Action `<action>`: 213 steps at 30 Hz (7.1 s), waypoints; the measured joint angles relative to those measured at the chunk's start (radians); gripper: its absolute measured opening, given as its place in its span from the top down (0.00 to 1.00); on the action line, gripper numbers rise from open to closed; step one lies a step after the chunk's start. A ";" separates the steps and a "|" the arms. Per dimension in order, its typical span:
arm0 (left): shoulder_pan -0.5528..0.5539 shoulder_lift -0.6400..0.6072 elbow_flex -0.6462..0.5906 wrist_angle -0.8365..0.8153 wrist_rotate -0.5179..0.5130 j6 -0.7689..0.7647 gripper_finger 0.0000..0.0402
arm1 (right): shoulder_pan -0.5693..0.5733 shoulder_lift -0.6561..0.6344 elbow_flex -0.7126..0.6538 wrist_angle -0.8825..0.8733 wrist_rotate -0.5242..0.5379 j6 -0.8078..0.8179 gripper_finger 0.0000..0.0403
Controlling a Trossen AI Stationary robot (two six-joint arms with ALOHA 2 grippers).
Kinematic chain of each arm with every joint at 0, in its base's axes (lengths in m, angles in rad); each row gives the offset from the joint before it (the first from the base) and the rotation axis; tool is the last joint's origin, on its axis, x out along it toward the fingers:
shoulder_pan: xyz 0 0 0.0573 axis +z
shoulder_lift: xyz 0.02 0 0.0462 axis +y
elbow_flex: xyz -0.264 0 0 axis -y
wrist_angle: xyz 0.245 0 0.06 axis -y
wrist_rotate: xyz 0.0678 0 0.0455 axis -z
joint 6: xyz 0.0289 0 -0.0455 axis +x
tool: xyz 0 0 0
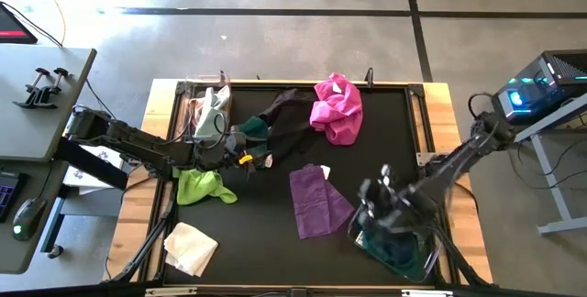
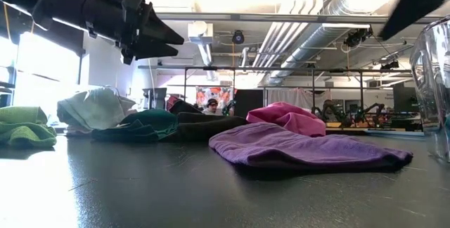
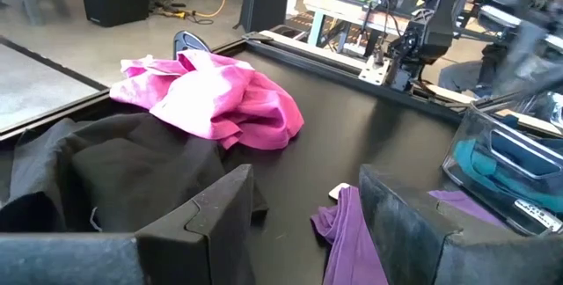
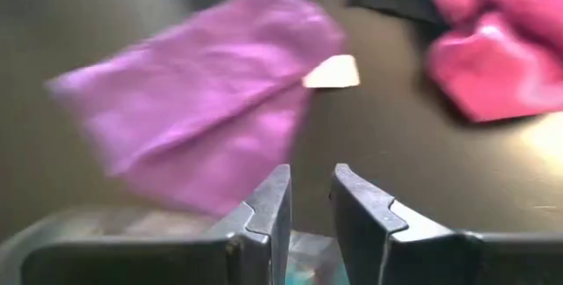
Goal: Sort towels by color in basket
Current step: Put the violet towel into the bottom transparent bin, then put the light green towel into the top transparent bin
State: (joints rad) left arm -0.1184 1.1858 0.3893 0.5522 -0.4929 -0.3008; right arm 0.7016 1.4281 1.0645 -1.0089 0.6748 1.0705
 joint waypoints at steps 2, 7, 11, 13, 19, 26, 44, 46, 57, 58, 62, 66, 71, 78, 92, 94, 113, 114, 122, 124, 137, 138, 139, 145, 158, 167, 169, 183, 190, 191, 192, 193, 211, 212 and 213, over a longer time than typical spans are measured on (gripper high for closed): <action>0.000 0.000 0.000 0.000 0.000 0.004 0.52 | -0.075 0.000 0.000 -0.005 -0.002 -0.023 0.81; 0.000 0.000 0.000 -0.006 0.000 0.006 0.52 | -0.204 0.002 0.000 0.006 -0.201 -0.101 0.81; -0.002 0.000 0.000 -0.008 0.009 0.006 0.52 | -0.223 0.015 0.000 0.066 -0.406 -0.222 0.81; -0.006 0.000 0.000 -0.009 0.009 -0.002 0.52 | -0.207 0.018 0.000 0.125 -0.504 -0.278 0.81; -0.016 0.000 0.000 -0.009 0.010 -0.002 0.52 | -0.110 0.018 0.001 0.235 -0.734 -0.281 0.81; -0.016 0.000 0.000 -0.008 0.012 -0.002 0.52 | 0.027 0.014 0.071 0.237 -0.711 -0.184 0.81; -0.006 0.000 0.000 0.030 0.011 0.015 0.52 | -0.148 0.016 -0.089 0.222 -0.327 -0.329 0.81; -0.006 0.000 0.000 0.029 0.010 0.015 0.52 | -0.201 0.016 -0.131 0.271 -0.363 -0.338 0.81; -0.009 0.000 0.000 0.010 0.011 -0.009 0.52 | -0.277 0.016 -0.225 0.456 -0.793 -0.419 0.81; -0.009 0.000 0.000 0.010 0.011 -0.010 0.52 | -0.269 0.016 -0.220 0.456 -0.814 -0.417 0.81; -0.013 0.000 0.000 0.011 0.011 -0.010 0.52 | -0.220 0.016 -0.208 0.453 -0.851 -0.411 0.81; -0.014 0.000 0.000 0.013 0.011 -0.010 0.52 | -0.172 0.016 -0.208 0.391 -0.903 -0.310 0.81; -0.014 0.000 0.000 0.014 0.011 -0.011 0.52 | -0.119 0.016 -0.208 0.302 -0.837 -0.236 0.81; -0.013 0.000 0.000 0.029 0.011 -0.010 0.52 | -0.112 0.016 -0.087 0.263 -0.627 -0.207 0.81; -0.013 0.000 0.000 0.023 0.010 -0.004 0.52 | -0.190 0.200 -0.002 0.490 -0.847 -0.407 0.81; -0.013 0.000 0.000 0.022 0.010 -0.004 0.52 | -0.195 0.209 -0.001 0.478 -0.864 -0.398 0.81; -0.013 0.000 0.000 0.013 0.011 -0.003 0.52 | -0.171 0.129 0.046 0.473 -0.321 -0.578 0.81; -0.013 0.000 0.000 0.013 0.011 -0.003 0.52 | -0.194 0.139 0.046 0.472 -0.301 -0.582 0.80; -0.013 0.000 0.000 0.009 0.011 -0.003 0.52 | -0.362 0.285 0.046 0.615 -0.348 -0.671 0.54; -0.013 0.000 0.000 0.002 0.011 -0.003 0.52 | -0.388 0.338 0.046 0.625 -0.352 -0.705 0.46; -0.014 0.000 0.000 -0.029 0.011 -0.010 0.52 | -0.461 0.534 0.014 0.784 -0.512 -0.853 0.52; -0.014 0.000 0.000 -0.030 0.011 -0.011 0.52 | -0.471 0.531 -0.004 0.803 -0.532 -0.859 0.56; -0.015 0.000 0.000 -0.030 0.011 -0.012 0.52 | -0.482 0.529 -0.022 0.825 -0.548 -0.861 0.61; -0.021 0.000 0.000 -0.038 0.011 -0.011 0.52 | -0.502 0.515 -0.106 0.923 -0.523 -0.852 0.92; -0.021 0.000 0.000 -0.037 0.010 -0.011 0.52 | -0.165 -0.066 -0.137 0.432 -0.140 -0.620 0.97; -0.021 0.000 0.000 -0.029 0.003 -0.013 0.52 | 0.235 -0.361 -0.061 0.274 -0.072 -0.250 0.96; -0.021 0.000 0.000 -0.028 0.001 -0.013 0.52 | 0.304 -0.367 -0.035 0.285 -0.068 -0.189 0.97; -0.021 0.000 0.000 -0.031 -0.015 -0.033 0.52 | 0.431 -0.036 -0.033 0.147 -0.302 0.417 0.95; -0.019 0.000 0.000 -0.030 -0.016 -0.030 0.52 | 0.431 0.156 -0.032 0.282 -0.443 0.416 0.95; -0.019 0.000 0.000 -0.031 -0.016 -0.030 0.52 | 0.431 0.180 -0.032 0.281 -0.444 0.423 0.95; -0.019 0.000 0.000 -0.031 -0.016 -0.025 0.52 | 0.428 0.204 -0.032 0.277 -0.444 0.441 0.95; -0.019 0.000 0.000 -0.030 -0.016 -0.018 0.52 | 0.424 0.224 -0.032 0.270 -0.448 0.461 0.95; -0.019 0.000 0.000 -0.022 -0.017 -0.010 0.52 | 0.398 -0.086 -0.032 0.165 -0.272 0.395 0.70; -0.019 0.000 0.000 -0.022 -0.020 -0.009 0.52 | 0.393 -0.112 -0.031 0.140 -0.180 0.357 0.70; -0.019 0.000 0.000 -0.023 -0.025 -0.009 0.52 | 0.384 -0.130 -0.031 0.108 -0.062 0.319 0.70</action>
State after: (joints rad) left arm -0.1371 1.1858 0.3893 0.5297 -0.5178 -0.3096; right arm 1.0858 1.2982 1.0332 -0.9009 0.6124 1.3892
